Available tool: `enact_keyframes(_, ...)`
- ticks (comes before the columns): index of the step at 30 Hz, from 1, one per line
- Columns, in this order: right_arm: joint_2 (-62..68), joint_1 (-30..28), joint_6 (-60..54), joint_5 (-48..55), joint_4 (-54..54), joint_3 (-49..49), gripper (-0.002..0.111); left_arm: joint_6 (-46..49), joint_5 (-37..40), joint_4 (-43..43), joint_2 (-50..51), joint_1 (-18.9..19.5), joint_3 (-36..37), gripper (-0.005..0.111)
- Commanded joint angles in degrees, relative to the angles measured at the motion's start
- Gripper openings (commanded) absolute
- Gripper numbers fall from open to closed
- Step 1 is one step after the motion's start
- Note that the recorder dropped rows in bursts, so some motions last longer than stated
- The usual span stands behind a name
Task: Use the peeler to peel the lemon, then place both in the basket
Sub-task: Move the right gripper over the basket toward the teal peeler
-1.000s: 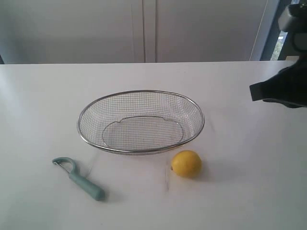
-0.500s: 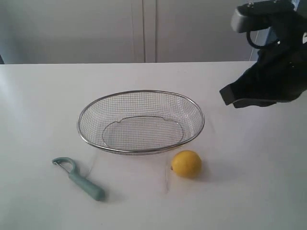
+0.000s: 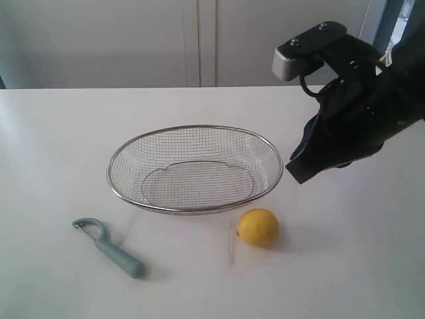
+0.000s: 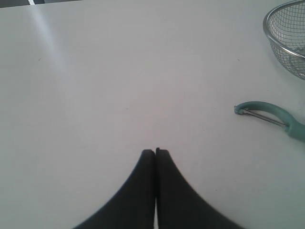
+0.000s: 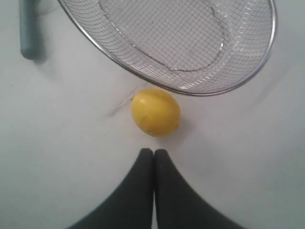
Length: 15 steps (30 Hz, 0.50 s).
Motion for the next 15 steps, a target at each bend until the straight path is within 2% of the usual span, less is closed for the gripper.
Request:
enact_keyframes(1,0.7,1.1,-5.4,-1.0,5.1,-0.5,0.0,0.2,0.2,-0.1,-0.3,-0.3,0.2,0.0)
enact_keyframes(7,3.3,1.1,-8.9,-2.3,11.0,-0.5,0.0,0.2,0.2,-0.1,-0.3,-0.3,0.2,0.0)
enact_keyframes(15,7.2,2.9,-9.4,-2.1,12.2,-1.3,0.0,0.2,0.2,-0.1,-0.3,-0.3,0.2,0.0)
